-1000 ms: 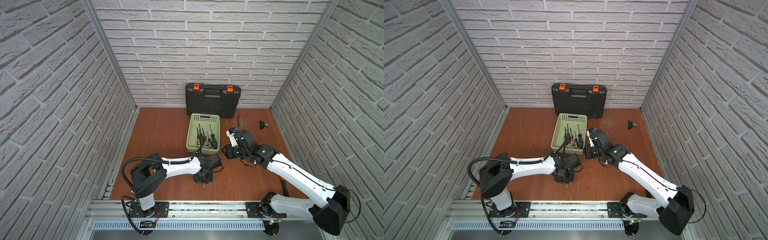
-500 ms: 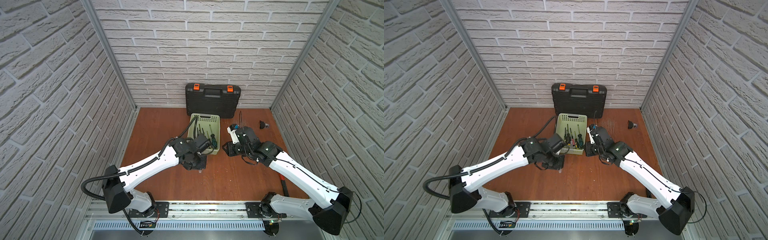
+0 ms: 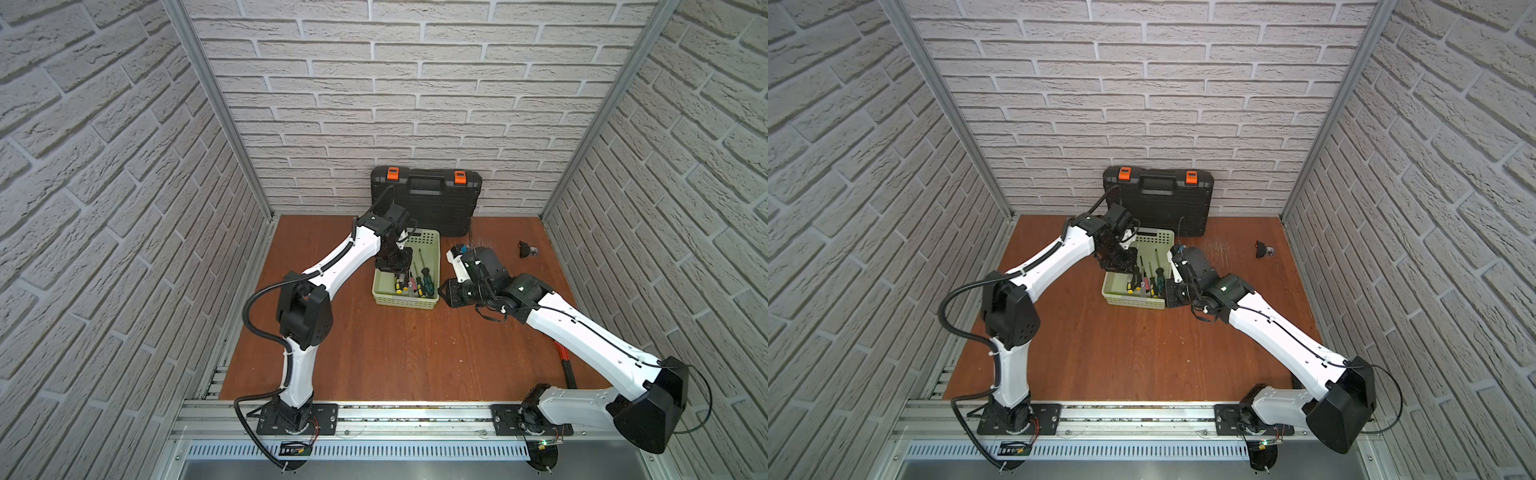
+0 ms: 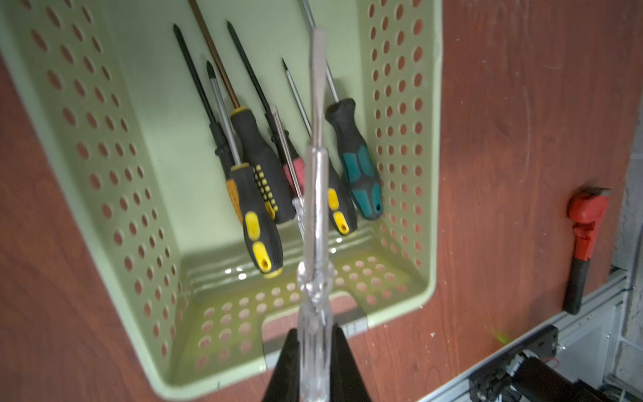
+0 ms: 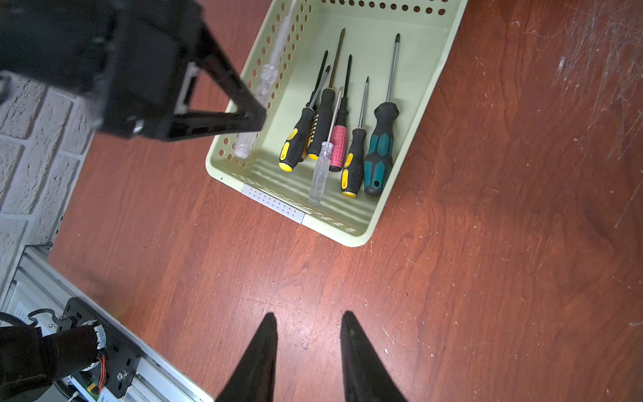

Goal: Put the screwdriver in the bin
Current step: 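Lift the clear-handled screwdriver with the left gripper and carry it over the basket, then lower the screwdriver into the basket and open the left gripper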

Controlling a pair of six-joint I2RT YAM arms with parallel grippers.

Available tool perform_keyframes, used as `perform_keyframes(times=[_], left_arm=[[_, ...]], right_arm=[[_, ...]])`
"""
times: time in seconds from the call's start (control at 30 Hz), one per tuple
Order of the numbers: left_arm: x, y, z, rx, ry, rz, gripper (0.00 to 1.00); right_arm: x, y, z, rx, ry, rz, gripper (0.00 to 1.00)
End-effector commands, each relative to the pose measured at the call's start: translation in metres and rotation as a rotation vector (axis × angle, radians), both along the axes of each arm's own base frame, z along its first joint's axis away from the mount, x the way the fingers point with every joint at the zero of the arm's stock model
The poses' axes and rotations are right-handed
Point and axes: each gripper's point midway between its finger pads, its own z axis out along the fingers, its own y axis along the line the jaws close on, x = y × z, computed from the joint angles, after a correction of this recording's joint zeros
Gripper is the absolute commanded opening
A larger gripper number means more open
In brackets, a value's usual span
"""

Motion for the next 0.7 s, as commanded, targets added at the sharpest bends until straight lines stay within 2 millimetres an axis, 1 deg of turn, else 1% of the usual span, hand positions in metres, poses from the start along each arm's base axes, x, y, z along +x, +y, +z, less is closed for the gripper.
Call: perform_keyframes(times=[0.0,0.13,0.2,0.3,0.47,0.57,0.67], left_arm=[[0.003,-0.009,-0.008,0.008,0.028,-0.053,0.03],[0.010,-0.017,-0.037,0.003,0.072,-0.013,0.03],[0.010,-0.020,-0.046,-0.002,0.086,0.001,0.03],[0.009,-0.025,-0.053,-0.003,0.089,0.014,0.03],[0.001,-0.037,-0.064,-0.003,0.113,0.012,0.03],[-0.002,-0.038,-0.074,0.014,0.128,0.015,0.03],[-0.001,-0.035,-0.080,0.035,0.123,0.027,0.03]], right_arm=[[0.005,0.006,0.000,0.007,-0.018,0.020,0.33],[0.004,0.010,0.002,0.029,-0.023,0.032,0.33],[0.004,0.010,0.001,0.027,-0.019,0.038,0.33],[0.003,0.011,-0.005,0.018,-0.006,0.048,0.33],[0.000,0.014,-0.009,0.043,0.005,0.055,0.33],[0.000,0.015,-0.008,0.050,0.003,0.056,0.33],[-0.001,0.015,-0.007,0.052,-0.001,0.058,0.33]])
